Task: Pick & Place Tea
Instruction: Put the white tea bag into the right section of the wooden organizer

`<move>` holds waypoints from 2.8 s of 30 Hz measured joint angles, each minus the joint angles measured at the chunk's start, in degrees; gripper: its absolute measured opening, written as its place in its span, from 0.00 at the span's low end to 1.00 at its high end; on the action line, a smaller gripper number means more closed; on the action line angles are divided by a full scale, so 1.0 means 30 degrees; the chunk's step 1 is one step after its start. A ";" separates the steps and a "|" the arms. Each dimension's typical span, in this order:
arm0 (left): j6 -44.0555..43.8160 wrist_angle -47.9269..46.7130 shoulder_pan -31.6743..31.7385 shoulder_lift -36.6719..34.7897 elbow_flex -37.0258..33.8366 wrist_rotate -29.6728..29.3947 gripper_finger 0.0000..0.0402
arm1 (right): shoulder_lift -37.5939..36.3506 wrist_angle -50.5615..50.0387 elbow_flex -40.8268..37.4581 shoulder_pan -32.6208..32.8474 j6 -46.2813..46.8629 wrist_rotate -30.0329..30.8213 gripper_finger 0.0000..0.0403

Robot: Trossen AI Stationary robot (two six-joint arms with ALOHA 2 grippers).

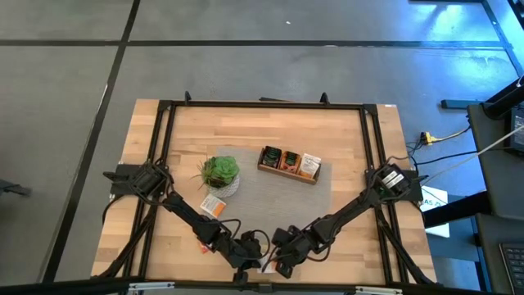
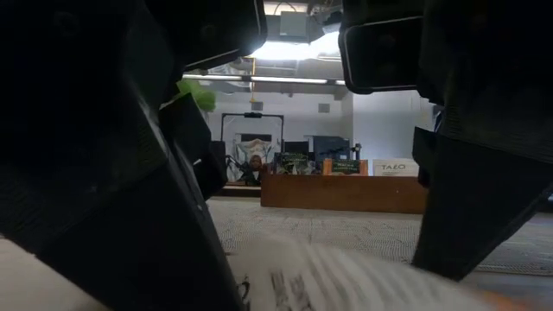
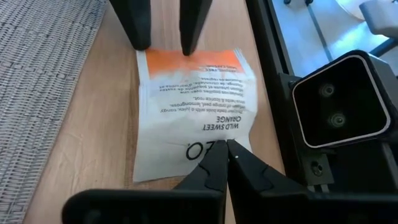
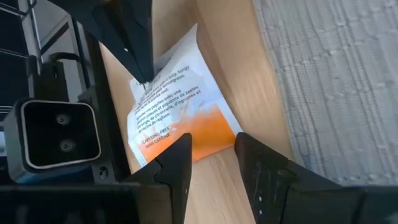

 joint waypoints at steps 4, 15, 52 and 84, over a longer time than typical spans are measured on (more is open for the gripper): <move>-0.0257 -0.0301 -0.0022 -0.0007 0.0012 0.0518 0.00 | -0.0267 -0.0301 -0.0050 0.0000 0.0010 -0.0047 0.33; -0.0933 -0.0676 -0.0102 -0.0022 0.0015 0.0524 0.01 | -0.0394 -0.1356 -0.0022 0.0036 0.1022 0.0180 0.33; 0.3442 -0.2082 -0.0715 0.0036 0.1789 -0.3532 0.01 | -0.0372 -0.0984 -0.0058 0.0015 0.1767 0.0249 0.33; 0.0424 0.0176 0.0555 0.2098 0.2098 -0.2649 0.00 | -0.0196 0.0936 -0.0131 0.0000 -0.6618 -0.0421 0.33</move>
